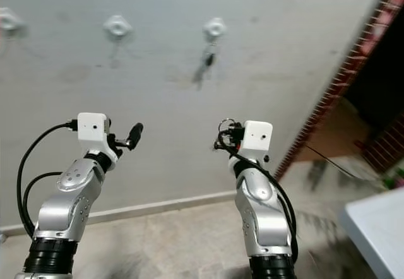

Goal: Hang keys on a hook

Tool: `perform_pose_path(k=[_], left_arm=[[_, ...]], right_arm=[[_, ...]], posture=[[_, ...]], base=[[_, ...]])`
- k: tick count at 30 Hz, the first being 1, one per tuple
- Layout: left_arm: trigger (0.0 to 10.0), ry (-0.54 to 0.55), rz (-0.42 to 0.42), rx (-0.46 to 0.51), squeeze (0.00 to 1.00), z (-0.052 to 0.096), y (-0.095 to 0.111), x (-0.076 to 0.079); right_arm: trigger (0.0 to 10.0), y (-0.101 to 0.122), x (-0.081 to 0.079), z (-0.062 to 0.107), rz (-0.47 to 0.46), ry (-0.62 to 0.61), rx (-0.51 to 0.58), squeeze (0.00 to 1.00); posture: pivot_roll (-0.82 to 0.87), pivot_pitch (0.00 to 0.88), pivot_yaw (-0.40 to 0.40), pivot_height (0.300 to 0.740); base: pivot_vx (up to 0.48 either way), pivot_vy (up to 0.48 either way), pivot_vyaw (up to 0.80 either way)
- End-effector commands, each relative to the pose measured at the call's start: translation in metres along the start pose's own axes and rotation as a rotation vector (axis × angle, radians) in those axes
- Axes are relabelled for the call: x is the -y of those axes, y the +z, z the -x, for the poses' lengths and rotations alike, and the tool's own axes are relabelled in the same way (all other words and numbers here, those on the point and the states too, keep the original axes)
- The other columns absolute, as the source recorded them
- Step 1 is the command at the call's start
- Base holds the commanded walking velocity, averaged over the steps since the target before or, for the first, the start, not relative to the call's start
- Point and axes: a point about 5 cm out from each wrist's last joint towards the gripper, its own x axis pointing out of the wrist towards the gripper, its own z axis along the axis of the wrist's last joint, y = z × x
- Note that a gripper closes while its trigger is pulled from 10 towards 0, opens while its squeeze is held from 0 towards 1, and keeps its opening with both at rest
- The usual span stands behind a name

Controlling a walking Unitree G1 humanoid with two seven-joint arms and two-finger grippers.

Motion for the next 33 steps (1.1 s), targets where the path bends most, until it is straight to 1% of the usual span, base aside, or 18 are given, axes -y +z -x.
perform_pose_path(k=[1,5,21,22,24,28,29,33], left_arm=[[10.0,-0.023,0.013,-0.006,0.0,-0.0027,0.0017,0.0091],[10.0,-0.032,0.012,-0.008,0.0,-0.0037,0.002,0.0108],[10.0,-0.028,0.012,-0.004,0.0,-0.0053,0.0042,0.0111],[10.0,-0.027,0.013,-0.002,0.0,-0.0053,0.0044,0.0112],[10.0,-0.028,-0.016,0.017,0.0,-0.0053,0.0066,0.0116],[10.0,-0.032,-0.019,0.027,0.0,-0.0055,0.008,0.0126],[10.0,-0.032,-0.034,0.028,0.0,-0.0057,0.0088,0.0126],[10.0,-0.031,-0.036,0.029,0.0,-0.0062,0.0093,0.013]], right_arm=[[10.0,0.0002,0.0091,0.0014,0.004,-0.028,0.001,0.0],[10.0,0.0001,0.009,0.0014,0.003,-0.03,0.001,0.0],[10.0,0.0016,0.008,-0.0002,0.003,-0.03,0.004,0.0],[10.0,0.0016,0.0082,-0.0002,0.002,-0.031,0.004,0.0],[10.0,0.0016,0.0083,0.0,0.002,-0.032,0.005,0.0],[10.0,0.0018,0.0086,0.0,0.003,-0.033,0.005,0.0],[10.0,0.0019,0.0083,-0.0001,0.005,-0.032,0.006,0.0],[10.0,0.0023,0.0078,-0.0003,0.003,-0.031,0.008,0.0]], posture=[[0.08,0.0,-0.093,0.74],[0.08,0.0,-0.094,0.74],[0.08,0.0,-0.092,0.74],[0.08,0.0,-0.092,0.74],[0.08,0.0,-0.092,0.74],[0.08,0.0,-0.092,0.74],[0.08,0.0,-0.092,0.74],[0.08,0.0,-0.092,0.74]], base=[[0.0,0.0,0.0],[0.0,0.093,0.0],[0.0,0.48,0.0],[0.0,0.0,0.0],[0.0,0.0,0.0],[0.0,0.0,0.0],[0.0,0.0,0.0],[0.0,0.0,0.61]])
